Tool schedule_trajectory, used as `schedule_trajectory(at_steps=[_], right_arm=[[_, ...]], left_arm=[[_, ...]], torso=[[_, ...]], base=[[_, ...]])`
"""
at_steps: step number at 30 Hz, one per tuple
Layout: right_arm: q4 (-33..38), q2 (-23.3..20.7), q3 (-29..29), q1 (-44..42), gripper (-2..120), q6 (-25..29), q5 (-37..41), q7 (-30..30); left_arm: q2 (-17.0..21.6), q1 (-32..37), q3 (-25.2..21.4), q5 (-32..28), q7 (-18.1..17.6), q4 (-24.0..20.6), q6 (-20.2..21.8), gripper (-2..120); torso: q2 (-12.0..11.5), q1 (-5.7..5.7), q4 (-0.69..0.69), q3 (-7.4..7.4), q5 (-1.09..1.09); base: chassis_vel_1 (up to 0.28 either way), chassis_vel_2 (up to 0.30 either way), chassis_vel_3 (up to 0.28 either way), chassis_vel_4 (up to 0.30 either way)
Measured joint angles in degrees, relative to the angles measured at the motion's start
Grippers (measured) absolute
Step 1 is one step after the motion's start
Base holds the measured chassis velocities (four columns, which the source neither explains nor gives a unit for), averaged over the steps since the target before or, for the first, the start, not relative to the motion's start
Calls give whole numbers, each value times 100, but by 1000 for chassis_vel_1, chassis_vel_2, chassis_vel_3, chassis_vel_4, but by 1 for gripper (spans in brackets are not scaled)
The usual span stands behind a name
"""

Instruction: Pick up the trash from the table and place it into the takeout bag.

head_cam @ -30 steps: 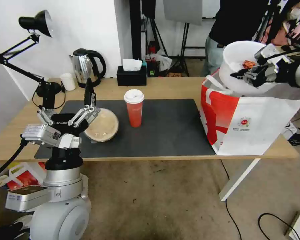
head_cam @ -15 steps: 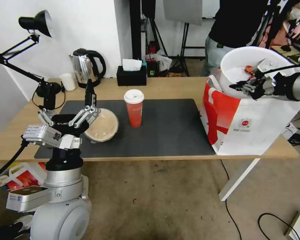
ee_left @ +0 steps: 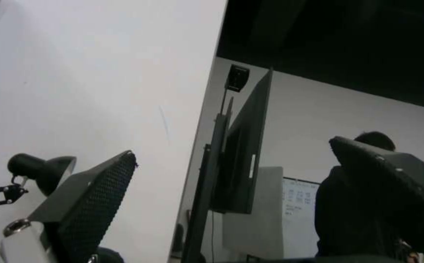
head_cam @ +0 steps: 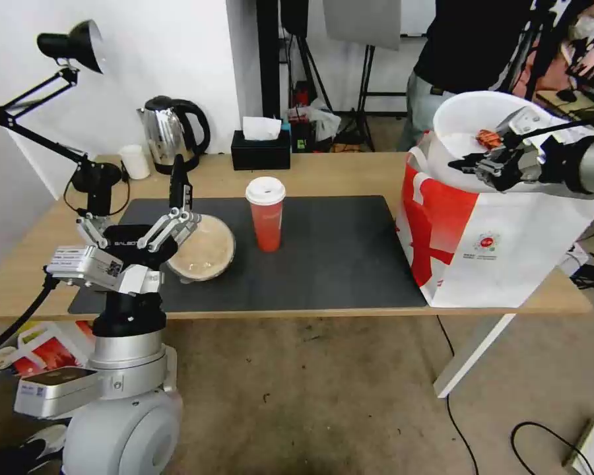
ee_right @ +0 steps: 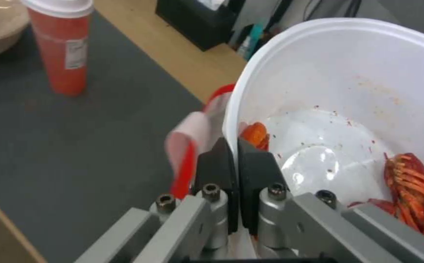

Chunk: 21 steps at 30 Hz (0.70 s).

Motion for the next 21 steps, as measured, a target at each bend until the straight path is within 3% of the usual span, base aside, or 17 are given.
schedule_trajectory(at_steps=[21], right_arm=[[94,60,-7,-14,0,112,356,151]], left_arm=[[-11,30,6,9,6,-15,4,100]], torso=[[0,0,0,0,0]], base=[[0,0,0,0]])
